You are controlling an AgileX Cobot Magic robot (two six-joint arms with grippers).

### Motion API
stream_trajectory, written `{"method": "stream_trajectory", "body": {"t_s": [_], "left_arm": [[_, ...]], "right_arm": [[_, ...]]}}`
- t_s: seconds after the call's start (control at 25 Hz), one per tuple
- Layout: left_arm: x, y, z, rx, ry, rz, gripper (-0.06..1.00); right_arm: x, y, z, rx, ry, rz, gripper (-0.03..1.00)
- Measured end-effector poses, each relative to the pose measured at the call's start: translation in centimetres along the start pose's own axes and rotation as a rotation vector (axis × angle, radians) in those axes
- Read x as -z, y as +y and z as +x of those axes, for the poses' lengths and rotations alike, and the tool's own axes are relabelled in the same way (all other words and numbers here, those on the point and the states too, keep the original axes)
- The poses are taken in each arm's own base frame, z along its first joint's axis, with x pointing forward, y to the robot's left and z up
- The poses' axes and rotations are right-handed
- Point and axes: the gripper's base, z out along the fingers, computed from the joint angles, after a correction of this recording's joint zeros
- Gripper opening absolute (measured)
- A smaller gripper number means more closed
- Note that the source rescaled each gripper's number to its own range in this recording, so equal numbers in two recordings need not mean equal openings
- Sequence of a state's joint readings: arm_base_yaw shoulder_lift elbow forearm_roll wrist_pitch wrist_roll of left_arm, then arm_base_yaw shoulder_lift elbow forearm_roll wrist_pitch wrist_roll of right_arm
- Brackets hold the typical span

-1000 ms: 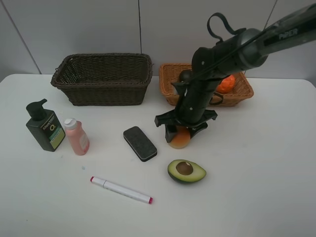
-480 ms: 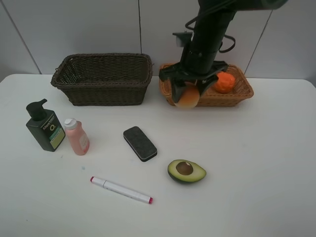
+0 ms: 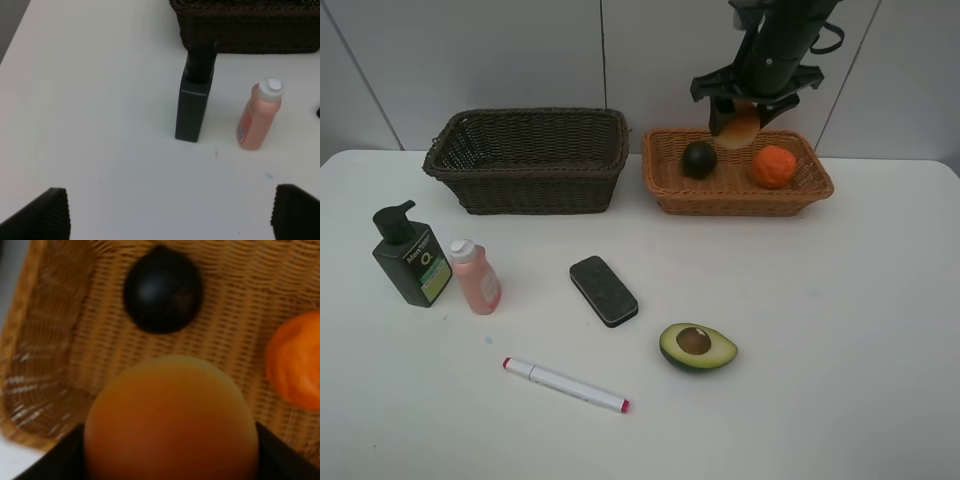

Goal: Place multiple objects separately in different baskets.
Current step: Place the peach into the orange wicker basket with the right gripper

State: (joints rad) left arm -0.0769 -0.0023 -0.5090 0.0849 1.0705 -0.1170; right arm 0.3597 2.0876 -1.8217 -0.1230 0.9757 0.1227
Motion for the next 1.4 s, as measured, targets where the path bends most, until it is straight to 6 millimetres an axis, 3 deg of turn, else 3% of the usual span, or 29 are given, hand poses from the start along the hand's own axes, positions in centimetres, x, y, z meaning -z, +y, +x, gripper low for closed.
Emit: {"method": "stream_trajectory", "body": {"t_s": [0.24, 0.64, 0.68, 0.76, 0.8, 0.88, 1.0, 1.28, 1.4], "left_arm": [[0.0, 0.0, 0.0, 0.0, 0.0, 0.0, 1.0], [0.0, 0.0, 0.0, 0.0, 0.0, 0.0, 1.0], [0.0, 0.0, 0.0, 0.0, 0.0, 0.0, 1.0], [0.0, 0.0, 0.0, 0.0, 0.0, 0.0, 1.0], [0.0, 0.0, 0.0, 0.0, 0.0, 0.0, 1.0], [0.0, 0.0, 0.0, 0.0, 0.0, 0.0, 1.0], [0.0, 0.0, 0.0, 0.0, 0.0, 0.0, 1.0], [0.0, 0.0, 0.0, 0.0, 0.0, 0.0, 1.0], [0.0, 0.0, 0.0, 0.0, 0.0, 0.0, 1.0]], "right_arm": [[-5.4, -1.0, 0.4, -0.011, 0.028, 0.017, 0.0], [-6.0, -0.8, 0.5, -0.041, 0.034, -0.017, 0.0], [-6.0, -0.8, 0.5, -0.038, 0.036, -0.017, 0.03], [-6.0, -0.8, 0.6, -0.036, 0.047, -0.018, 0.57], [-6.0, -0.8, 0.7, -0.035, 0.053, -0.018, 0.72], [-6.0, -0.8, 0.8, -0.034, 0.066, -0.017, 0.87], [-6.0, -0.8, 0.9, -0.034, 0.083, -0.016, 0.94], [-5.9, -0.8, 1.1, -0.033, 0.105, -0.015, 0.94], [-4.7, -1.0, 1.3, -0.035, 0.133, -0.011, 0.94]]}}
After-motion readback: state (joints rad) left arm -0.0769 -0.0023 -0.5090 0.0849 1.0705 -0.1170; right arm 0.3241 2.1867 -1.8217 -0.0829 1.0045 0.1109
